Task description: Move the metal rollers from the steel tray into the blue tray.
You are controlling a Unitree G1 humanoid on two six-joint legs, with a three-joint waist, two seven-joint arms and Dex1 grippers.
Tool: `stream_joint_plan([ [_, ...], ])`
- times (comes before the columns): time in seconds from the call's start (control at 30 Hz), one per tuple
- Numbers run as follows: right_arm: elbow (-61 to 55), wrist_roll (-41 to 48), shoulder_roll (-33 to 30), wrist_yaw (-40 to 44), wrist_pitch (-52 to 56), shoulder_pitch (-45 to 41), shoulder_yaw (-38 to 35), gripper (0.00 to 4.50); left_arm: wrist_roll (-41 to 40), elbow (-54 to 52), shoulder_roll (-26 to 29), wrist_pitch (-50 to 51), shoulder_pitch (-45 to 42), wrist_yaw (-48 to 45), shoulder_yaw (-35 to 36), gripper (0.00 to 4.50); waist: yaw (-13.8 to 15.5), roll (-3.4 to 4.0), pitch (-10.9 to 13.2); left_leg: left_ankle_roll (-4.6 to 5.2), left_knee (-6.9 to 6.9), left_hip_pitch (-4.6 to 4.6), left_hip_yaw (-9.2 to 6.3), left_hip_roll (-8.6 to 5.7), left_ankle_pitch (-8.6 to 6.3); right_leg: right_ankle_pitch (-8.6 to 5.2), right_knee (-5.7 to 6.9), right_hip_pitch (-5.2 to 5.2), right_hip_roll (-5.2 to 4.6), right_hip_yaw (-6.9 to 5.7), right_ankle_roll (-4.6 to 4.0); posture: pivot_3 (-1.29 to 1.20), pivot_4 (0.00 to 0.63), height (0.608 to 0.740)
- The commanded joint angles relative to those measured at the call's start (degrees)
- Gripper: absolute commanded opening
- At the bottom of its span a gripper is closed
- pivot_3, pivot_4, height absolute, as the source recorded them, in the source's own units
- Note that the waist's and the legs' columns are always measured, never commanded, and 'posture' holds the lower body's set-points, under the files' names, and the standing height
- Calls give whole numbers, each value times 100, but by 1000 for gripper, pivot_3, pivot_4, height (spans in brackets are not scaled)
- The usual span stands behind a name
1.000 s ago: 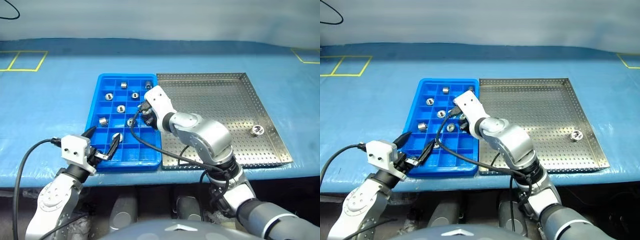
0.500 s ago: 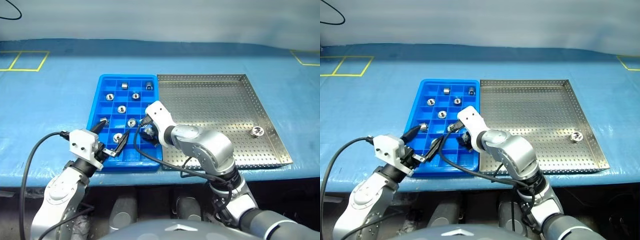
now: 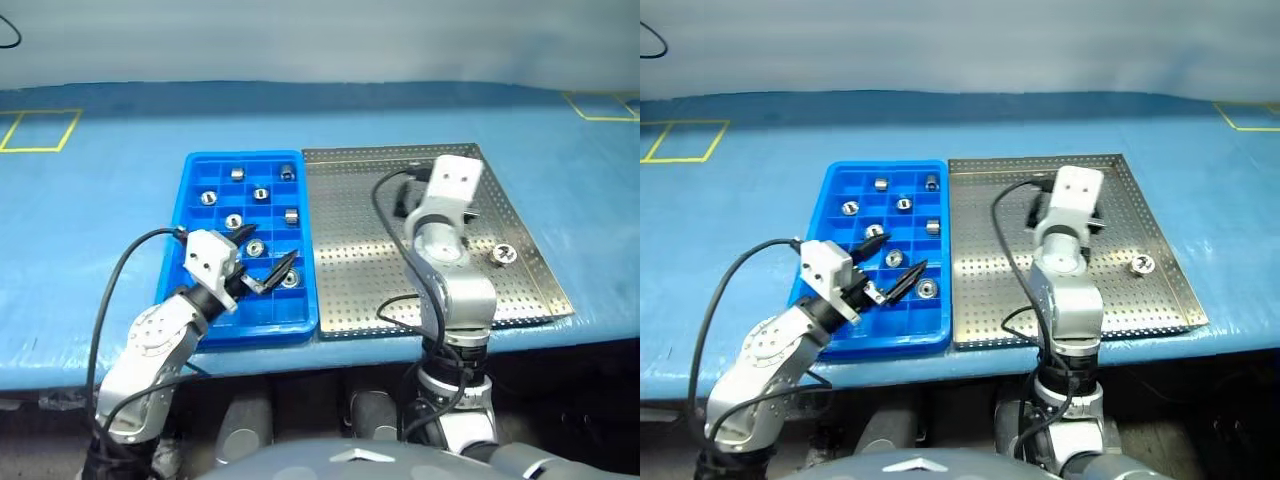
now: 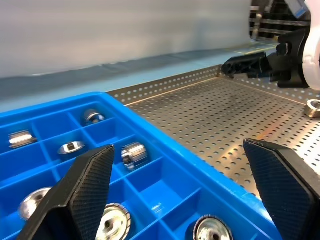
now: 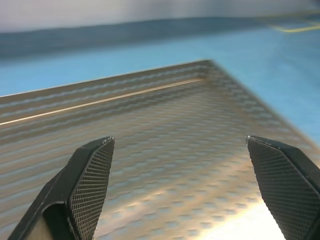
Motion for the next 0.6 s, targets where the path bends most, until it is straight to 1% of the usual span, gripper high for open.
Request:
stream_joint_plan([
  [0.03,399,-194,231,-831,-892,-149,-473,4455,-58,8,-57,-163,-129,-105,-87,4500,-149,7,2,0,-9,1,-1,4,0,0,2,-5,7,2,0,-145,150,740],
  [0.13,997,-138,346,-1523,-1362,-327,-994,4455,-46,54,-84,-189,-164,-126,-111,4500,-263,16,5,1,-19,3,-12,8,0,-5,8,-5,17,0,-5,-139,150,740],
  [0.27,1581,52,351,-1897,-1696,-491,-1288,4455,-54,11,-127,-217,-98,-88,-100,4500,-396,21,8,1,-8,4,-10,5,0,-5,5,4,14,7,0,-110,150,740],
  [0.4,2024,285,297,-1965,-1906,-610,-1400,4455,-55,-124,-147,-207,72,-9,-69,4500,-440,25,10,3,-2,12,-5,2,1,-22,5,10,13,17,19,-78,150,740],
  [0.6,2284,454,285,-1819,-2136,-668,-1225,4455,-54,-252,-117,-195,192,62,-53,4500,-349,34,16,8,-1,17,-6,3,4,-24,8,15,14,17,17,-42,150,740],
])
